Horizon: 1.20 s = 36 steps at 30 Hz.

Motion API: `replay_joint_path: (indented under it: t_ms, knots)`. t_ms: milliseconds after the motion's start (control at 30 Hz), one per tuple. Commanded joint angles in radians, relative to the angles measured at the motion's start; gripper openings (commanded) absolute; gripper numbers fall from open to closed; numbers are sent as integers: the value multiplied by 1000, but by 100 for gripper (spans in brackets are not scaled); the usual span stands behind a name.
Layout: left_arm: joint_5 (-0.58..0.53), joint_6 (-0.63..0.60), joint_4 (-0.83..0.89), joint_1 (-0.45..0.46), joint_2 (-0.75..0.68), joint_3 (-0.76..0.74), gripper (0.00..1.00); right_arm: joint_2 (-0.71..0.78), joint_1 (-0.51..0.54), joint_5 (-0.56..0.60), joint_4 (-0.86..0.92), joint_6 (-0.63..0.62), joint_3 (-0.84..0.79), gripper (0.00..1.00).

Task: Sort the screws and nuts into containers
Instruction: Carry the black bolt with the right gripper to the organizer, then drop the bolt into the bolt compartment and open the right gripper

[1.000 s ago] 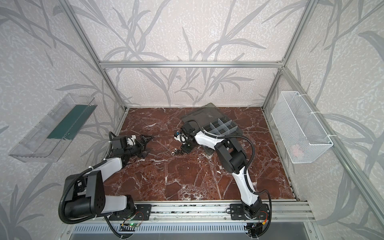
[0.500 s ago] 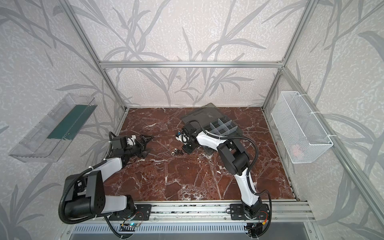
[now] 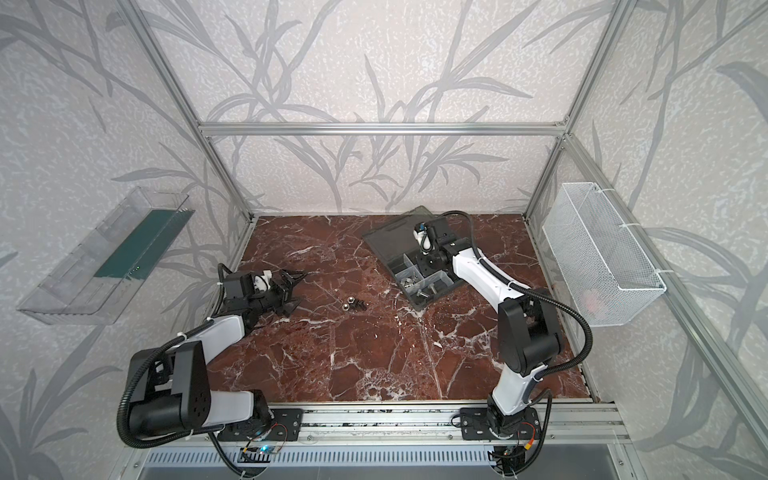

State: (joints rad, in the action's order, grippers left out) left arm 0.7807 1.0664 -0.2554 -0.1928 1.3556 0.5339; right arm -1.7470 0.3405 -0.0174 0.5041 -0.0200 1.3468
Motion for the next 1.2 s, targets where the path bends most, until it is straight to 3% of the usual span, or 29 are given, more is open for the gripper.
replay_joint_path:
  t_ms: [0, 233, 933, 1167]
  knots:
    - [14, -2, -4, -7, -12, 9, 99, 29, -69, 85, 56, 92, -37, 0]
    - [8, -4, 4, -8, -15, 12, 99, 26, -142, 116, 76, 130, -81, 0]
    - [5, -9, 17, -7, -22, 17, 100, -120, -170, 130, 80, 113, 28, 0]
    - [5, -7, 19, -7, -26, 18, 100, -144, -171, 136, 78, 121, 49, 39]
